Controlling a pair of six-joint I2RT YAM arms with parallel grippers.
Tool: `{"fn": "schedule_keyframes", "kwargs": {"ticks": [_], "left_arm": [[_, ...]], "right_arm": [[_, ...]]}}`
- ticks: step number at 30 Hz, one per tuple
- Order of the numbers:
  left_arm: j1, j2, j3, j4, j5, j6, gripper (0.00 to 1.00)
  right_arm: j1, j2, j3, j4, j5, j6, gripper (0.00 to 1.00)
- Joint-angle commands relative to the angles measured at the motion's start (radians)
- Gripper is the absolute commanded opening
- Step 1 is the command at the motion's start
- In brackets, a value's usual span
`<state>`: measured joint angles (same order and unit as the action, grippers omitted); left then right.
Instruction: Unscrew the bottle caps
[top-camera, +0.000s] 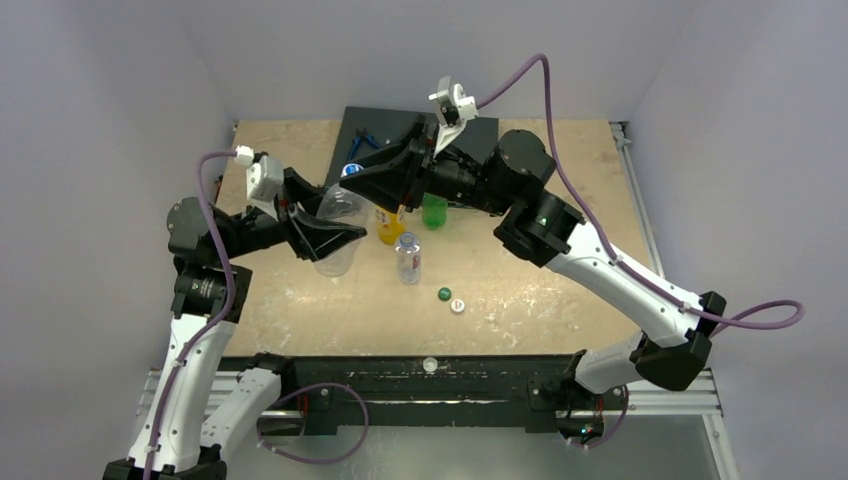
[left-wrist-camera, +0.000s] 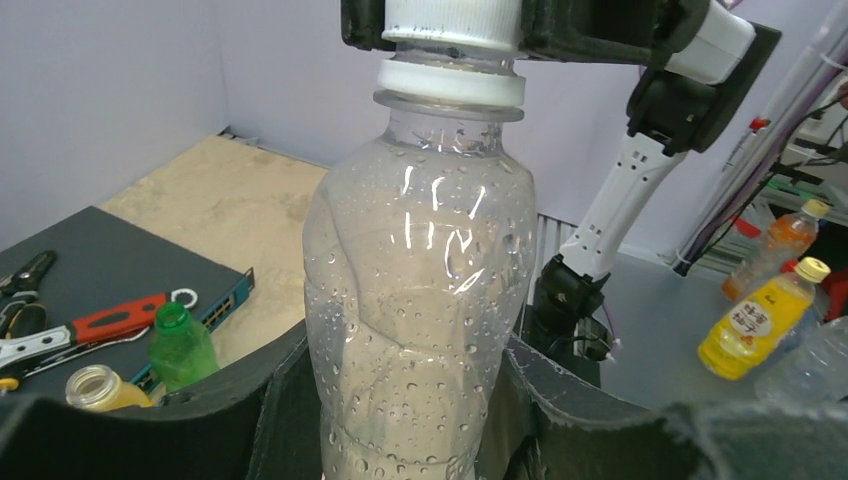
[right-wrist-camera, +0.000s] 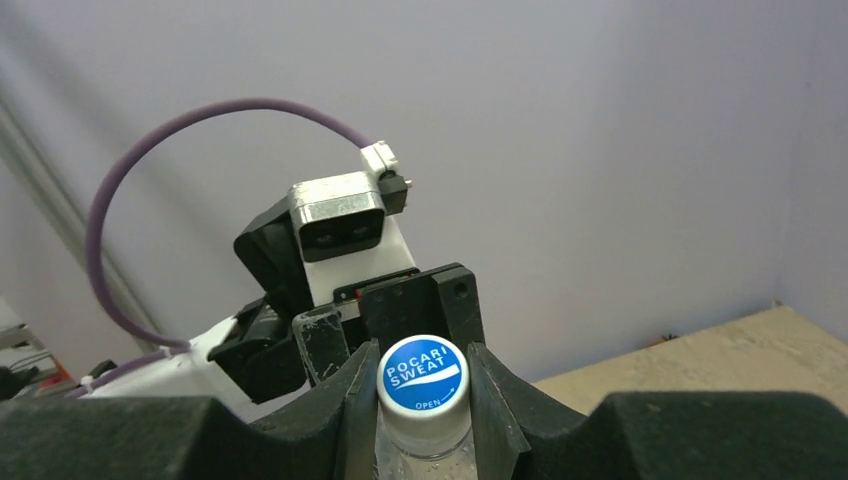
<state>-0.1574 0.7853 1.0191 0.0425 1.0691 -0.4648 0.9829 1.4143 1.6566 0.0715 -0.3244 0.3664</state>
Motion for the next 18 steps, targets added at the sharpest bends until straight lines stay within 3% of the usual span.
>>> {"fn": "schedule_keyframes", "kwargs": {"ticks": [1, 2, 4, 6, 10, 13, 18], "left_arm": [[0.001, 0.001, 0.006, 0.063, 0.090, -0.064, 0.00], [0.001, 0.002, 0.006, 0.062, 0.091, -0.064, 0.00], [0.000, 0.005, 0.008, 0.046, 0.082, -0.041, 0.00], [0.001, 0.005, 0.020, -0.020, 0.049, 0.026, 0.00], [0.001, 0.006, 0.053, -0.176, -0.062, 0.191, 0.00], [0.000, 0.009, 0.076, -0.244, -0.100, 0.303, 0.00], [0.001, -0.005, 0.068, -0.229, -0.242, 0.355, 0.00]], "right_arm": [[-0.012, -0.028, -0.016, 0.149, -0.174, 0.020, 0.26], [-0.013, -0.027, -0.015, 0.142, -0.166, 0.018, 0.35], [-0.013, -0.022, -0.002, 0.099, -0.099, 0.012, 0.68], [-0.013, -0.018, 0.028, 0.023, 0.023, -0.010, 0.86], [0.021, -0.049, 0.040, -0.041, 0.313, -0.024, 0.93], [0.045, -0.017, 0.088, -0.111, 0.400, -0.010, 0.92], [0.089, 0.089, 0.264, -0.293, 0.499, -0.015, 0.88]]}}
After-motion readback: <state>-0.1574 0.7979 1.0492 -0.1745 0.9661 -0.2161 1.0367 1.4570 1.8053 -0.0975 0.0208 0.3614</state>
